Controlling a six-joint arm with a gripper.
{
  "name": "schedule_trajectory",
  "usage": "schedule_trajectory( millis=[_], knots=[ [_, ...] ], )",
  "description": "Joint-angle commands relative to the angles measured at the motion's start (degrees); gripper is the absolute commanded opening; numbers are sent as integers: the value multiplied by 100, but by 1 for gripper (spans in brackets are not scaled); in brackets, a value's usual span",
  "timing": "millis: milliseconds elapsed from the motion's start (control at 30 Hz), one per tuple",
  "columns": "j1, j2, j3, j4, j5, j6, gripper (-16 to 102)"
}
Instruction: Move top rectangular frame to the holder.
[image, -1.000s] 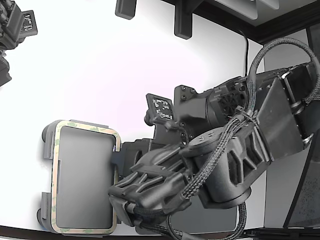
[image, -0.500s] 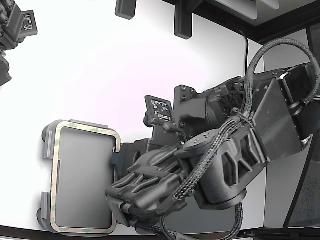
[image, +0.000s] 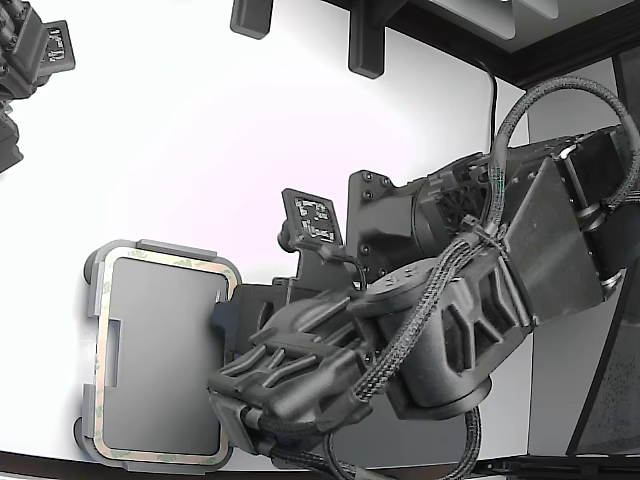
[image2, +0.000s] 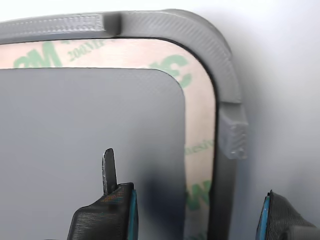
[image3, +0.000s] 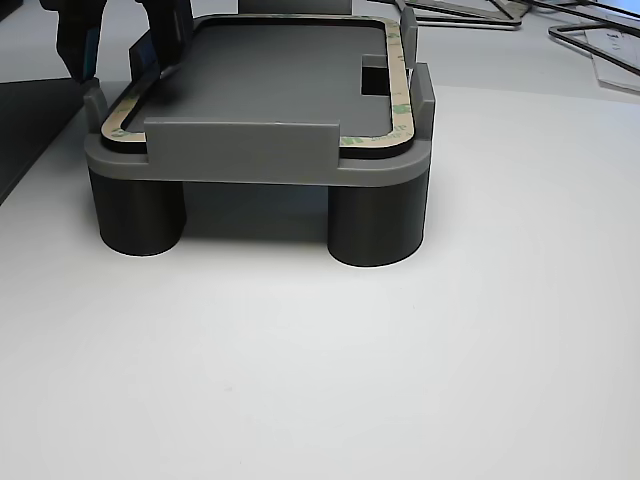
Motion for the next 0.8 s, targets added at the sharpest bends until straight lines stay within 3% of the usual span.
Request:
schedule_trajectory(
  millis=[0,233,367,500,767],
  knots=[
    [-44,167,-343,114,290,-422,100],
    [0,888,-562,185,2268,-3322,100],
    [-264,1644,-53,-114,2619,-5291,100],
    [-712,2979,1213,-1037,2399,-7005,100],
    [-2057,5950,4122,-2602,782,-10248,100]
  ],
)
